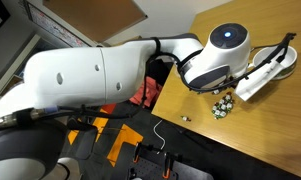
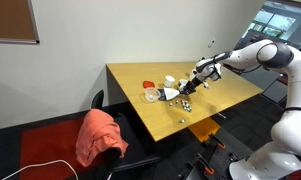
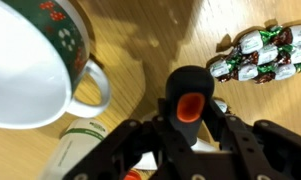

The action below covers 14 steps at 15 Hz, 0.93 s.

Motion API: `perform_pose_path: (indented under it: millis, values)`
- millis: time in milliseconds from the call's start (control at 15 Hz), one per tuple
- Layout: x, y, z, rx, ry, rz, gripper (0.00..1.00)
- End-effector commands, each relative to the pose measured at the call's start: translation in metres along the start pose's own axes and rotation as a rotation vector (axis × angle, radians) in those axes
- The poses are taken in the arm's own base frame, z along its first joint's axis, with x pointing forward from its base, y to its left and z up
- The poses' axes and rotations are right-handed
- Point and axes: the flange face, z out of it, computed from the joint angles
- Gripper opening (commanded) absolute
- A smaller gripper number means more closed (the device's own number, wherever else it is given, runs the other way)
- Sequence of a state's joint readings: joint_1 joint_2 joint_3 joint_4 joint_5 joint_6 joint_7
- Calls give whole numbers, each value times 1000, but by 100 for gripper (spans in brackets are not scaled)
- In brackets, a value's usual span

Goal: Use the brush to sweep the candy on the table

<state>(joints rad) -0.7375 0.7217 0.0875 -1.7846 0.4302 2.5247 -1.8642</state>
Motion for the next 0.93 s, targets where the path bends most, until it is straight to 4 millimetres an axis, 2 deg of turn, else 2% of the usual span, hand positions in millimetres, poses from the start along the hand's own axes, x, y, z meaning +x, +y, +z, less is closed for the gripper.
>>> perform_pose_path:
  millis: [0,200,400,867]
  values:
    - [8,-22,-40,-10,-3,-37,16]
    - [13,-35,-55,-5,-3,-61,16]
    - [17,-50,-61,21,-11,-103,16]
    - [24,-85,-56,93,-23,-178,16]
